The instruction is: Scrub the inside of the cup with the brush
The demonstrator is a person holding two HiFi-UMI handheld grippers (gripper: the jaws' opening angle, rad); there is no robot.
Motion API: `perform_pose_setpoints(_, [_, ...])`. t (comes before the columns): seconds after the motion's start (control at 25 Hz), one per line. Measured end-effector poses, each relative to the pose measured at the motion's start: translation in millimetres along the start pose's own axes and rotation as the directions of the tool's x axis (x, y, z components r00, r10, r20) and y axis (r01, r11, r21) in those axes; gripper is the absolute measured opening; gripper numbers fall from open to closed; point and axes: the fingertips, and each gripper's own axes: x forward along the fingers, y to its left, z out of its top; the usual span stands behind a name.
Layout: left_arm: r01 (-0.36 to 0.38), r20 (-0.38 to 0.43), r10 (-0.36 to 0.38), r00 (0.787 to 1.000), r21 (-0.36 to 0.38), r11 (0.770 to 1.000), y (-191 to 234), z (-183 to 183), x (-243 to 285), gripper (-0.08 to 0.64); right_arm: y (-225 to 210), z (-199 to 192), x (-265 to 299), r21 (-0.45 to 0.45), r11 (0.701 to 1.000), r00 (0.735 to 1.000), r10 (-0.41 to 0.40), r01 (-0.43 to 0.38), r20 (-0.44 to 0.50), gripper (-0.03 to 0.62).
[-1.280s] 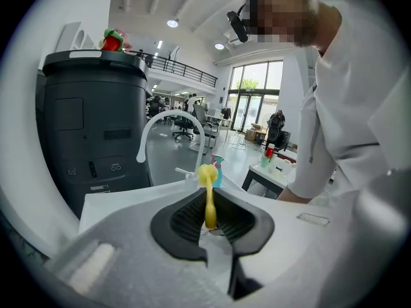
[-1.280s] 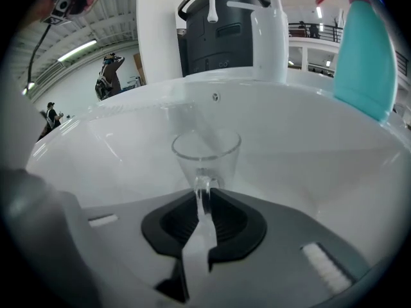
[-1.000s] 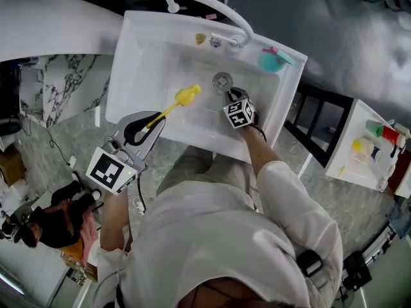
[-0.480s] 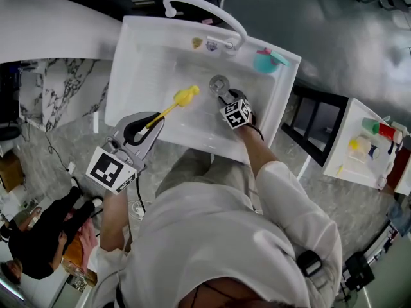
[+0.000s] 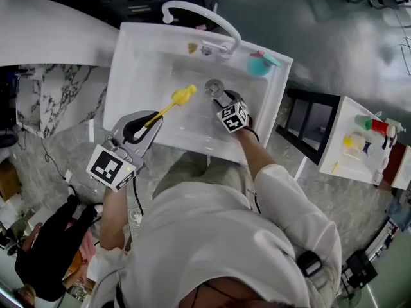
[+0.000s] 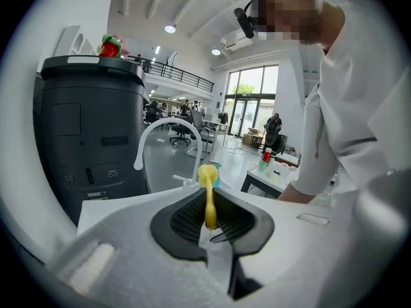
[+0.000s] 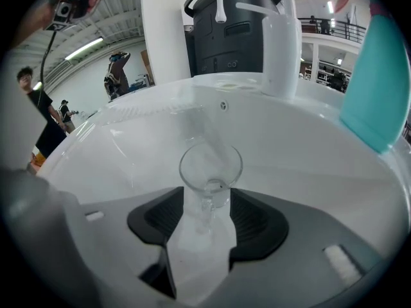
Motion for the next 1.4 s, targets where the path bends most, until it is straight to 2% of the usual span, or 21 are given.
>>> perform_pose_setpoints(0.48, [0.030,0.058,-0.030,0.998,0.007,1.000,0.0,8.5,-5.2,0.040,-9.5,43.2,-54.5,-0.024,0.998,0.995,-0.053,0.055,0.083,0.227])
perform_pose_setpoints(0.68, [0.032,0.085,-0.033,0.996,0.013,0.999,2.8,10.1,-8.0,0.040,-8.0,71.7,-87.1,-0.042,0.996,0.986,-0.072,0.080,0.153,0.224])
perform_pose_setpoints(1.4, [0.059,0.154,-0.066,0.986,0.049,0.997,-6.5,32.5,-7.2,0.040,-3.3,162.4,-223.0,-0.075,0.980,0.907,-0.140,0.184,0.397,0.215])
